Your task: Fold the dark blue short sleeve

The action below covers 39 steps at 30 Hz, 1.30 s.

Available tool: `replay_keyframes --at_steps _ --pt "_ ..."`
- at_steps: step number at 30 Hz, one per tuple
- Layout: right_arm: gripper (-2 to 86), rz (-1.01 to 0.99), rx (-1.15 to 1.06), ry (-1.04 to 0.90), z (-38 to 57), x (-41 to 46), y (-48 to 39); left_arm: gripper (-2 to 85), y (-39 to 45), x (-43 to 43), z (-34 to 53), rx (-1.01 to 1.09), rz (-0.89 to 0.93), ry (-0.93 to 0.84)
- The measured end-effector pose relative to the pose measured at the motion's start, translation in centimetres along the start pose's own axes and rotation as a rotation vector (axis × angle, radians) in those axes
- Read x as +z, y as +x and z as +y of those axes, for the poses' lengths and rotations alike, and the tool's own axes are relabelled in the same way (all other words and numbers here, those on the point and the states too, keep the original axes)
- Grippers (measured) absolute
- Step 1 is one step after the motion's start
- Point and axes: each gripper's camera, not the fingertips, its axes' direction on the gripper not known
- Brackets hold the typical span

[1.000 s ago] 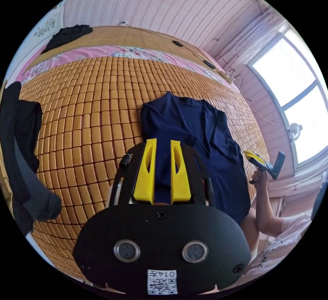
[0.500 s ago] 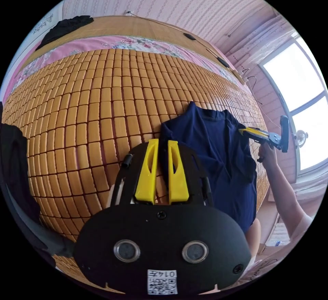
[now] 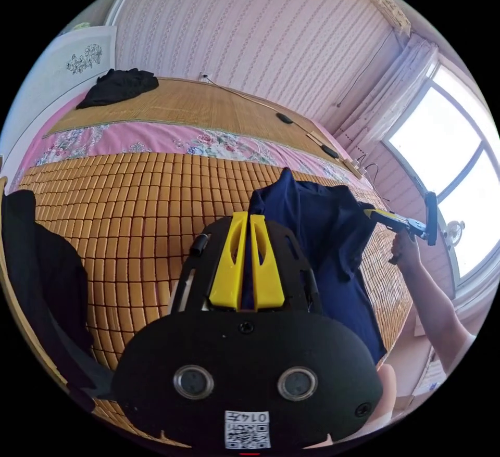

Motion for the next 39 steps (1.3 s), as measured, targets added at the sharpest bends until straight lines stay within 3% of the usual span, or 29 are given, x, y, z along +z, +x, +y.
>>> replay_keyframes --at_steps 5,9,15,17,18,23,26,30,35,39 --pt "0.1 -0.067 -0.066 0.005 4.4 -4.5 -1.2 -1.0 2.2 -5.3 3.2 0.122 0.119 -0.024" --pt "0.0 -0.193 -0.114 -0.042 14.0 -9.5 -2.1 -1.0 4.3 -11.9 12.0 0.223 0.267 -0.139" --pt "0.1 -0.172 0.024 -0.302 27.3 -6.6 -3.7 -1.0 5.0 -11.7 28.8 0.112 0.317 -0.393" --pt "0.2 -0.176 0.046 -0.217 28.8 -7.3 -4.1 -1.0 5.4 -10.9 31.9 0.114 0.245 -0.442" --pt "0.3 -0.171 0.068 -0.209 29.1 -7.7 -4.1 -1.0 5.3 -11.8 32.8 0.092 0.257 -0.358" --pt "0.8 -0.22 0.09 -0.175 29.3 -10.2 -5.7 -0.8 6.9 -14.4 32.1 0.167 0.15 -0.38" --pt "1.9 -0.23 0.067 -0.29 29.9 -8.8 -7.4 -0.1 7.4 -14.3 32.2 0.226 0.072 -0.471" --pt "4.5 -0.188 0.067 -0.289 29.9 -10.2 -8.5 3.6 6.5 -15.8 32.8 0.136 0.168 -0.448" --pt "4.4 -0.066 0.002 -0.278 27.9 -12.8 -11.1 2.9 7.2 -19.5 32.4 0.108 0.164 -0.427" --pt "10.6 -0.194 -0.129 -0.226 23.8 -11.3 -16.9 4.7 12.2 -18.4 31.2 0.229 0.154 -0.378"
